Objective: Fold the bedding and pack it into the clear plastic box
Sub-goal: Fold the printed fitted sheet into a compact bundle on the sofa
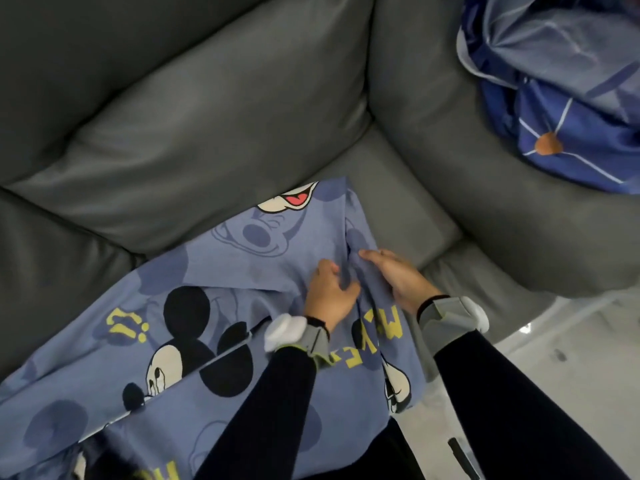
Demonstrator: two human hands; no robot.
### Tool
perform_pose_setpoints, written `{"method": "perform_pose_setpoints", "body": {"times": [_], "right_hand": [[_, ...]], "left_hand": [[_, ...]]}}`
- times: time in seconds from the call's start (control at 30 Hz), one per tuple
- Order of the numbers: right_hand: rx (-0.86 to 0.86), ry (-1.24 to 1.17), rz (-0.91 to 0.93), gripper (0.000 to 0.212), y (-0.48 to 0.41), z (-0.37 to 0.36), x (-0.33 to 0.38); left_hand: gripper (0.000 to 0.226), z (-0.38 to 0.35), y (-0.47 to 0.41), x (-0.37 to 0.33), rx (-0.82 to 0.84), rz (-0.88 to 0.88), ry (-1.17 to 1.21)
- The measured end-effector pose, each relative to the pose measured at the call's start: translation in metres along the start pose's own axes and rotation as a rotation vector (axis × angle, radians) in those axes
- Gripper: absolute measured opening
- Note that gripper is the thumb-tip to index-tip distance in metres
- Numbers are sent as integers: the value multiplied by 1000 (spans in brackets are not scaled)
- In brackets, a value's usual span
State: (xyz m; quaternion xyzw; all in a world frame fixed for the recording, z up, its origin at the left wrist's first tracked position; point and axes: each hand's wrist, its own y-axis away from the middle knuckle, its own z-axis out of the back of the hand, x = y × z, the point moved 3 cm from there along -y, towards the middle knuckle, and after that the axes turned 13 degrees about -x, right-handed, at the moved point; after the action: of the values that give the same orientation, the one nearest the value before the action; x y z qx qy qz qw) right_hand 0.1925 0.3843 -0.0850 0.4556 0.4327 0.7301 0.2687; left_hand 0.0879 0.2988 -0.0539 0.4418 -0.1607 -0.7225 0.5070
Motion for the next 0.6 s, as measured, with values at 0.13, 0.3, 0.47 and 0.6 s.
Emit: {"method": "perform_pose_setpoints", "body": {"times": [0.13,0.3,0.47,0.6], "right_hand": [[66,123,112,17,-2,33,-12],[-298,492,556,12,-14,68,0],[-599,363,744,18,-3,58,42],[-285,10,608,39,41,43,38]], "left_hand": [[54,-31,-5,4,-135,-136,-328],[23,-10,-21,-10,-198,-269,-270],[23,15,-28,-68,-68,-104,358],[16,20,-37,-115,-26,-185,366]]}}
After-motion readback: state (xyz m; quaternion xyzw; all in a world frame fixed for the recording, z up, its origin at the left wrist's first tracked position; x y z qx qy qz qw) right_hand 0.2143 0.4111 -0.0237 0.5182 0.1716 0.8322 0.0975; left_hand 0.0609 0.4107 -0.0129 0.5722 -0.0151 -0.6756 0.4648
